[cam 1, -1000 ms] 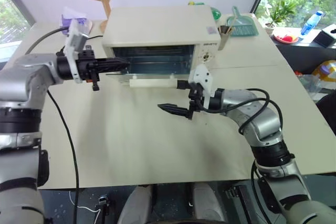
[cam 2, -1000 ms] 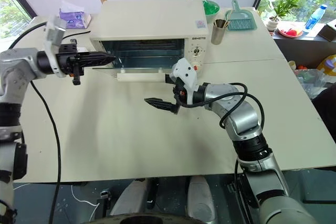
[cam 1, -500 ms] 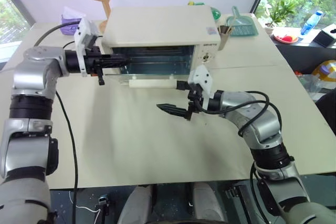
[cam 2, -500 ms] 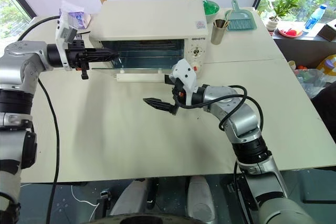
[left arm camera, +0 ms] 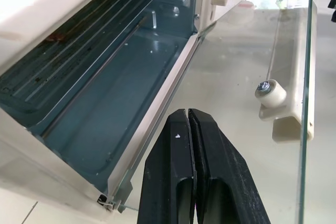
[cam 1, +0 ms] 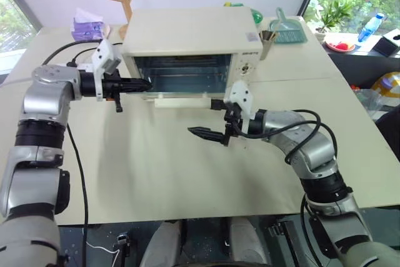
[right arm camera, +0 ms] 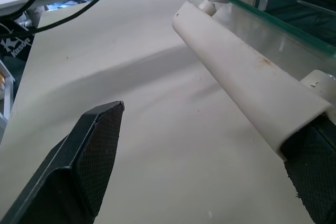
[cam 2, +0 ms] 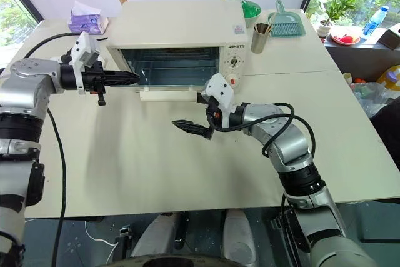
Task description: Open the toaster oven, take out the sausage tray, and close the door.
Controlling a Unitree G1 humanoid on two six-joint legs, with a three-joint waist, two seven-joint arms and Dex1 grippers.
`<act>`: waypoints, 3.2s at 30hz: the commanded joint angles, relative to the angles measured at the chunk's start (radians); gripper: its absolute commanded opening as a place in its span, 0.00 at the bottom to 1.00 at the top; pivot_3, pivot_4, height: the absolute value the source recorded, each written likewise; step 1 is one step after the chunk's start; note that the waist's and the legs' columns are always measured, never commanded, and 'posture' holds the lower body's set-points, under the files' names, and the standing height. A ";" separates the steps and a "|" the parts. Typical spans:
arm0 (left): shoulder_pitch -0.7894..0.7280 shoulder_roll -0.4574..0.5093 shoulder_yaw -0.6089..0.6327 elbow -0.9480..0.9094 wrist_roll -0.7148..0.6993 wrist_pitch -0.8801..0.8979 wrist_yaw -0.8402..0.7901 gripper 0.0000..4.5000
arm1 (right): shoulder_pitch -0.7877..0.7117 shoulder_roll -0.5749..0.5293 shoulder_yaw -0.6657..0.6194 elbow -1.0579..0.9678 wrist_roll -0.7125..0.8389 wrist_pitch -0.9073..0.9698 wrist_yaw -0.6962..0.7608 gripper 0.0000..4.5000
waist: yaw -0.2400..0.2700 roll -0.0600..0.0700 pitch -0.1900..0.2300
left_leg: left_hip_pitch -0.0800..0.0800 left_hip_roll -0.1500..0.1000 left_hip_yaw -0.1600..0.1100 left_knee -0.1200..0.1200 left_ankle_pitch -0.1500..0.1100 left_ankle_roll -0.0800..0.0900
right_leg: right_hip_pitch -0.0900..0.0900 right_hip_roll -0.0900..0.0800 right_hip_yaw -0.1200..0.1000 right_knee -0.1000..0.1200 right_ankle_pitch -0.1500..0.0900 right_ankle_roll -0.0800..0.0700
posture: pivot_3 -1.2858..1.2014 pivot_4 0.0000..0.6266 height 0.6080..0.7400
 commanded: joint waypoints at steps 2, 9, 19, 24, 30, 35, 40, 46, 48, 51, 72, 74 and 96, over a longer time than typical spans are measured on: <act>-0.023 -0.004 0.010 0.010 0.000 0.007 -0.015 0.01 | 0.006 -0.058 -0.013 -0.105 -0.014 0.010 -0.009 1.00 | 0.003 0.000 0.000 | 0.000 0.000 0.000 0.000 0.000 0.000 | 0.000 0.000 0.000 0.000 0.000 0.000 | 0.52 0.24 1.00; -0.023 -0.017 0.020 0.009 -0.006 0.018 -0.017 0.01 | 0.022 -0.124 -0.011 -0.123 -0.036 0.041 -0.028 1.00 | 0.000 0.000 0.000 | 0.000 0.000 0.000 0.002 0.000 0.000 | 0.000 -0.001 0.000 0.003 0.000 0.000 | 0.52 0.24 1.00; -0.007 -0.017 0.033 -0.019 -0.019 0.045 -0.018 0.01 | 0.107 -0.267 -0.103 -0.208 0.068 0.138 0.054 1.00 | 0.006 -0.001 0.000 | 0.000 0.000 0.000 0.003 0.000 0.000 | 0.000 -0.001 0.000 0.003 0.000 0.000 | 0.52 0.24 1.00; 0.039 -0.011 0.047 -0.066 -0.034 0.076 -0.016 0.01 | 0.175 -0.363 -0.269 -0.291 0.241 0.218 0.124 1.00 | 0.003 -0.001 0.000 | 0.000 0.000 0.000 0.005 -0.001 0.001 | 0.001 -0.001 0.000 0.003 0.000 0.000 | 0.52 0.24 1.00; 0.151 -0.015 0.074 -0.197 -0.083 0.161 0.018 0.01 | 0.163 -0.387 -0.433 -0.275 0.395 0.322 0.071 1.00 | 0.003 -0.001 0.000 | 0.000 0.000 0.000 0.005 -0.001 0.001 | 0.002 -0.001 0.000 0.004 0.000 0.000 | 0.52 0.24 1.00; 0.240 -0.021 0.084 -0.297 -0.117 0.207 0.059 0.01 | 0.131 -0.382 -0.488 -0.247 0.464 0.372 0.000 1.00 | 0.008 -0.001 0.000 | 0.000 0.000 0.000 0.005 -0.001 0.001 | 0.002 -0.002 0.000 0.004 0.000 0.000 | 0.52 0.24 1.00; 0.305 -0.048 0.091 -0.364 -0.141 0.237 0.123 0.01 | 0.126 -0.382 -0.497 -0.236 0.490 0.381 -0.045 1.00 | 0.010 -0.001 0.000 | 0.000 0.000 0.000 0.005 -0.001 0.001 | 0.002 -0.002 0.000 0.003 0.000 0.000 | 0.52 0.24 1.00; 0.376 -0.080 0.059 -0.388 -0.106 0.197 0.186 0.01 | 0.138 -0.377 -0.491 -0.241 0.504 0.372 -0.082 1.00 | 0.009 -0.001 0.000 | 0.000 0.000 0.000 0.005 -0.001 0.001 | 0.002 -0.002 0.000 0.003 0.000 0.000 | 0.52 0.24 1.00; 0.386 -0.090 0.053 -0.379 -0.095 0.181 0.204 0.01 | 0.141 -0.374 -0.492 -0.243 0.510 0.371 -0.095 1.00 | 0.009 -0.001 0.000 | 0.000 0.000 0.000 0.005 -0.001 0.001 | 0.002 -0.002 0.000 0.003 0.000 0.000 | 0.52 0.24 1.00; 0.383 -0.101 0.049 -0.355 -0.081 0.164 0.227 0.01 | 0.145 -0.373 -0.490 -0.245 0.516 0.369 -0.108 1.00 | 0.010 -0.001 0.000 | 0.000 0.000 0.000 0.005 -0.001 0.001 | 0.002 -0.002 0.000 0.003 0.000 0.000 | 0.52 0.24 1.00; 0.444 -0.045 0.192 -0.503 -0.232 0.298 0.269 0.86 | 0.148 -0.364 -0.443 -0.211 0.481 0.319 -0.146 1.00 | 0.006 -0.001 0.000 | 0.000 0.000 0.000 0.005 -0.001 0.001 | 0.001 -0.002 0.000 0.003 0.000 0.000 | 0.52 0.24 1.00; 0.457 -0.011 0.245 -0.577 -0.300 0.378 0.279 0.99 | 0.148 -0.363 -0.431 -0.209 0.470 0.307 -0.146 1.00 | 0.007 -0.001 0.000 | 0.000 0.001 0.000 0.005 -0.001 0.001 | 0.001 -0.002 0.000 0.003 0.000 0.000 | 0.52 0.24 1.00; 0.423 0.107 0.345 -0.666 -0.401 0.455 0.357 0.99 | -0.150 -0.110 0.089 0.132 -0.199 -0.163 -0.251 1.00 | 0.003 -0.001 0.000 | 0.000 0.000 0.000 0.004 0.000 0.000 | 0.001 -0.002 0.000 0.002 0.000 0.000 | 0.52 0.24 1.00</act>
